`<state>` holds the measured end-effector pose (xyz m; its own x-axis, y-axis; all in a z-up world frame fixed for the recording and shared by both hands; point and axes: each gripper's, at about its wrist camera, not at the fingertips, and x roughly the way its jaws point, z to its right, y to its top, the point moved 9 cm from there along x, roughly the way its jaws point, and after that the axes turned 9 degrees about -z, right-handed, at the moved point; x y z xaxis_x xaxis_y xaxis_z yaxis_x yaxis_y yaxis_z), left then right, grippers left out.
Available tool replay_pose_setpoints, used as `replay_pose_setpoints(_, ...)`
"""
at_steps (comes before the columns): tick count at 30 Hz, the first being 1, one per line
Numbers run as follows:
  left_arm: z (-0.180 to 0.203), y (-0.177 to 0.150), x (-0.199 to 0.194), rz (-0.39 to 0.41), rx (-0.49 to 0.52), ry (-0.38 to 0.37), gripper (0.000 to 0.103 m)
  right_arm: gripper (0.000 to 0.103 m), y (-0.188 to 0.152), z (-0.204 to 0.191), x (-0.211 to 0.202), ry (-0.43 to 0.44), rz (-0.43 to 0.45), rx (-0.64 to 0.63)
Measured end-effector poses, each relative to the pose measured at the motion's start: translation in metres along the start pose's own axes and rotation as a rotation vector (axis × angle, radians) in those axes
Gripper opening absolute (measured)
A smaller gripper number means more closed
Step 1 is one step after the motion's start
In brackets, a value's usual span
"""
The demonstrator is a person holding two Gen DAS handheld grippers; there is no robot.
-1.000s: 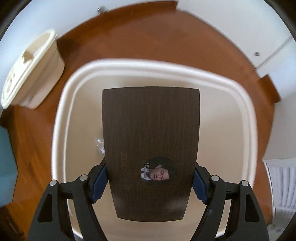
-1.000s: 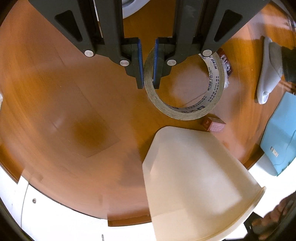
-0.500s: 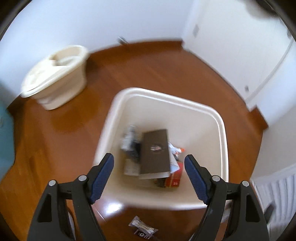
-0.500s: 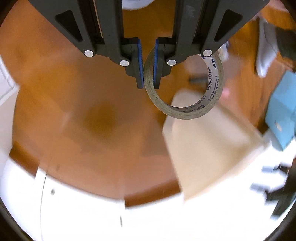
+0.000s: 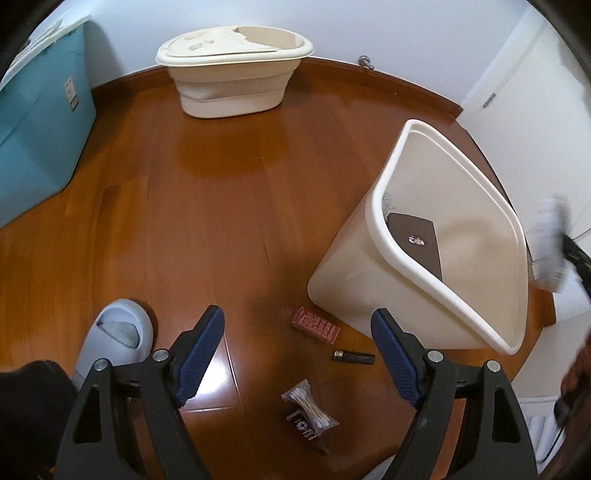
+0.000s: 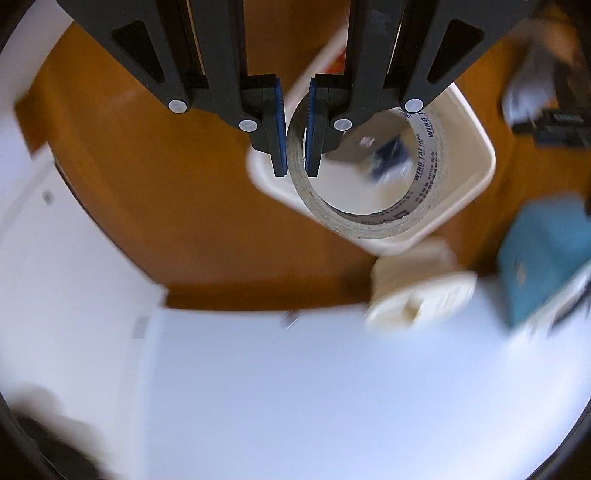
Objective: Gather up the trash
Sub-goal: 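Drop the brown card and the tape roll into the wastebasket with both tools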
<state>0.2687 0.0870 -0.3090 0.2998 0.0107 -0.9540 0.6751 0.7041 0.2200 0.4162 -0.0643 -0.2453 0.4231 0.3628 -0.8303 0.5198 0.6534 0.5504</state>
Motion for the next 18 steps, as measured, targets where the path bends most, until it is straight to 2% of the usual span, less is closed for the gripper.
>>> replay_pose_setpoints(3,-0.005,-0.002,0.003,0.001,0.001,0.004,0.081,0.010,-0.004,-0.026,0.051,-0.005,-0.170,-0.128)
replay_pose_setpoints(7,-0.021,-0.021,0.018,-0.023,0.004,0.043,0.081,0.010,-0.016,-0.042,0.088,-0.049,-0.319,-0.219)
replay_pose_setpoints(11,-0.033,-0.051,0.059,-0.151,0.001,0.078,0.082,0.013,-0.023,-0.054,0.107,-0.086,-0.396,-0.285)
replay_pose_setpoints(12,-0.037,-0.062,0.075,-0.205,-0.010,0.074,0.081,0.013,-0.028,-0.054,0.110,-0.093,-0.416,-0.294)
replay_pose_setpoints(14,-0.043,-0.076,0.099,-0.292,-0.069,0.042,0.081,0.021,-0.033,-0.059,0.115,-0.106,-0.444,-0.319)
replay_pose_setpoints(16,-0.051,-0.084,0.117,-0.349,-0.170,-0.010,0.081,0.034,-0.035,-0.059,0.115,-0.138,-0.432,-0.330)
replay_pose_setpoints(18,-0.059,-0.085,0.135,-0.392,-0.322,-0.079,0.081,0.056,-0.028,-0.053,0.103,-0.142,-0.372,-0.301)
